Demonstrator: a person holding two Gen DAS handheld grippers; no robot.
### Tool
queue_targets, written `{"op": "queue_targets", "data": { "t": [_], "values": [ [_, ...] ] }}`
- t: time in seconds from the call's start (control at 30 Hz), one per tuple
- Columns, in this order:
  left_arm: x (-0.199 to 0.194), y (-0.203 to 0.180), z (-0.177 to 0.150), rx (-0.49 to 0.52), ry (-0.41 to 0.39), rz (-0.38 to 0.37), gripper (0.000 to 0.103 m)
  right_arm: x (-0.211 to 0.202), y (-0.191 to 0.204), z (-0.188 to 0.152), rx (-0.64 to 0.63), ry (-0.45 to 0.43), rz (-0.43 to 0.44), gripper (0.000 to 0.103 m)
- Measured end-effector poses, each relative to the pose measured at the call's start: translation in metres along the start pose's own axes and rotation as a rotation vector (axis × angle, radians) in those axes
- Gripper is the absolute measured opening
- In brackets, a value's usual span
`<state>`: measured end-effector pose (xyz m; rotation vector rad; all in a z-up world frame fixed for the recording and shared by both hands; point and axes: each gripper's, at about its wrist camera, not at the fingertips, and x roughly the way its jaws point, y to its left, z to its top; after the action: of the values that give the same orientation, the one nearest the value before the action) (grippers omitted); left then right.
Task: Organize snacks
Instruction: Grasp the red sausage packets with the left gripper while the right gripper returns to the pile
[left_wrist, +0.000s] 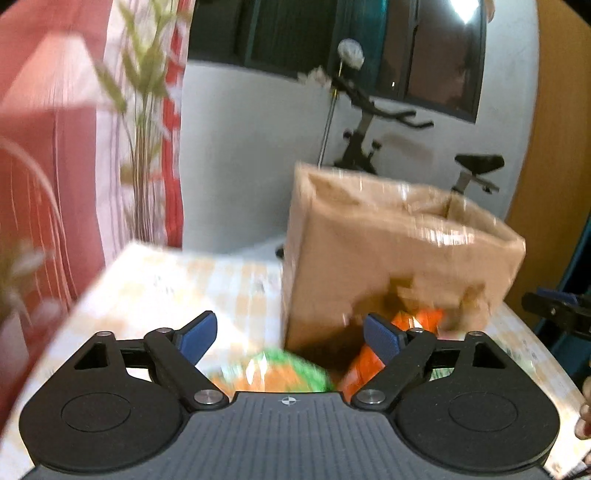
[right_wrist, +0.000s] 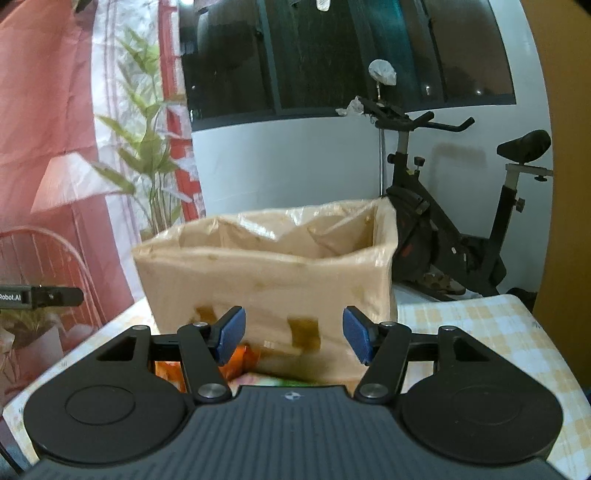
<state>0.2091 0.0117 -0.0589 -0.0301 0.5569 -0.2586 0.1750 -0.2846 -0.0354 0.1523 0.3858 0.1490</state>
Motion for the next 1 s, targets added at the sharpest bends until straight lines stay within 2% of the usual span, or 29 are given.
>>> {"op": "queue_targets", "data": {
  "t": [0.13, 0.23, 0.3, 0.33, 0.43, 0.57, 0.63, 0.77, 1.0],
  "values": [
    [0.008, -0.003, -0.026, -0.019, 0.097, -0.023, 0.082, -0.002, 0.007, -0.018, -0.048, 0.025, -0.005, 0.062],
    [0.012, -0.005, -0.042, -0.003, 0.138, -0.012, 0.078, 0.0, 0.006, -0.03, -0.028, 0.065, 0.001, 0.062],
    [0.017, -0.006, -0.05, 0.003, 0.177, 0.008, 0.069, 0.0, 0.007, -0.036, -0.022, 0.08, 0.001, 0.062],
    [0.02, -0.003, -0.054, -0.006, 0.197, 0.017, 0.067, -0.001, 0.007, -0.039, -0.023, 0.083, 0.0, 0.062],
    [0.026, 0.005, -0.065, -0.056, 0.24, 0.036, 0.065, -0.002, 0.008, -0.046, -0.017, 0.09, -0.006, 0.062],
    [0.043, 0.008, -0.076, -0.042, 0.292, 0.095, 0.064, -0.003, 0.007, -0.054, -0.002, 0.108, -0.002, 0.062],
    [0.049, 0.007, -0.081, -0.036, 0.318, 0.088, 0.064, -0.003, 0.007, -0.058, 0.007, 0.117, -0.005, 0.062],
    [0.056, -0.005, -0.089, 0.021, 0.345, 0.062, 0.064, -0.004, 0.005, -0.061, 0.017, 0.122, -0.006, 0.062],
    [0.055, -0.014, -0.1, 0.079, 0.337, 0.089, 0.065, -0.007, 0.0, -0.065, 0.033, 0.125, -0.022, 0.062]
  ]
}}
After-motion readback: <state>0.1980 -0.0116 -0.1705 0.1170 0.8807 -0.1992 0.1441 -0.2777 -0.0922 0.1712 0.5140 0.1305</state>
